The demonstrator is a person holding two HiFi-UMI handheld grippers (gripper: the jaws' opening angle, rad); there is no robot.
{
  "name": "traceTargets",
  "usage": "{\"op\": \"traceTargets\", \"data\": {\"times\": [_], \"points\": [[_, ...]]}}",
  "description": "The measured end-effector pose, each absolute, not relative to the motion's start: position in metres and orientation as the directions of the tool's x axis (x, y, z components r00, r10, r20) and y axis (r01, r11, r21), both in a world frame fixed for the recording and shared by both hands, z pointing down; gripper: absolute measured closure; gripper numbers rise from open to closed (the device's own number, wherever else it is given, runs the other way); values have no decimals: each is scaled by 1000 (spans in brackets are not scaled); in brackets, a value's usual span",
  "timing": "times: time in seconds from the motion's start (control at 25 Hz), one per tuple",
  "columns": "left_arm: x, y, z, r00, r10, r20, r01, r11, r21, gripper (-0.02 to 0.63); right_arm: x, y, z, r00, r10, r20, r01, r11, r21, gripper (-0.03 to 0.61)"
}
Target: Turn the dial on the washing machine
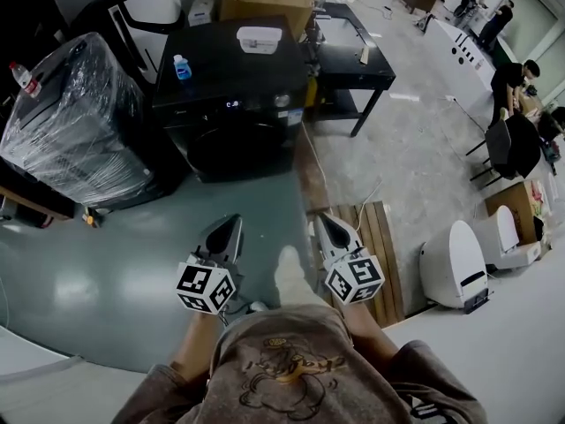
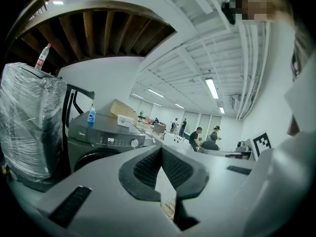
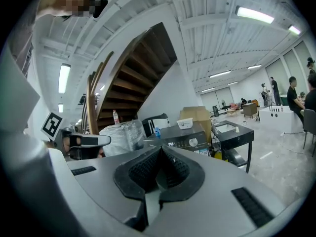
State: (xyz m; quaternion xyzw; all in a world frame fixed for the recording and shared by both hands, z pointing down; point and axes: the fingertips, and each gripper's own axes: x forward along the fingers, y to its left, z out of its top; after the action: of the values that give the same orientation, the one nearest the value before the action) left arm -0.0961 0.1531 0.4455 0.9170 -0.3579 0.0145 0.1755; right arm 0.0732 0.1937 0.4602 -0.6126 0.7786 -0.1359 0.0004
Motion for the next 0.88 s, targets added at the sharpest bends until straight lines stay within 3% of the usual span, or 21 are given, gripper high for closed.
{"op": "traceTargets", "data": {"times": [0.48,0.88], "points": [[-38,44,428,686,-715,134,-714,-625,315,621,131,71,454,-339,-925,175,-930,301,-209,577],[-22,3,428,650,-747,142,-746,-591,307,621,137,13,457,-393,-900,186,-912,357,-201,577]]}}
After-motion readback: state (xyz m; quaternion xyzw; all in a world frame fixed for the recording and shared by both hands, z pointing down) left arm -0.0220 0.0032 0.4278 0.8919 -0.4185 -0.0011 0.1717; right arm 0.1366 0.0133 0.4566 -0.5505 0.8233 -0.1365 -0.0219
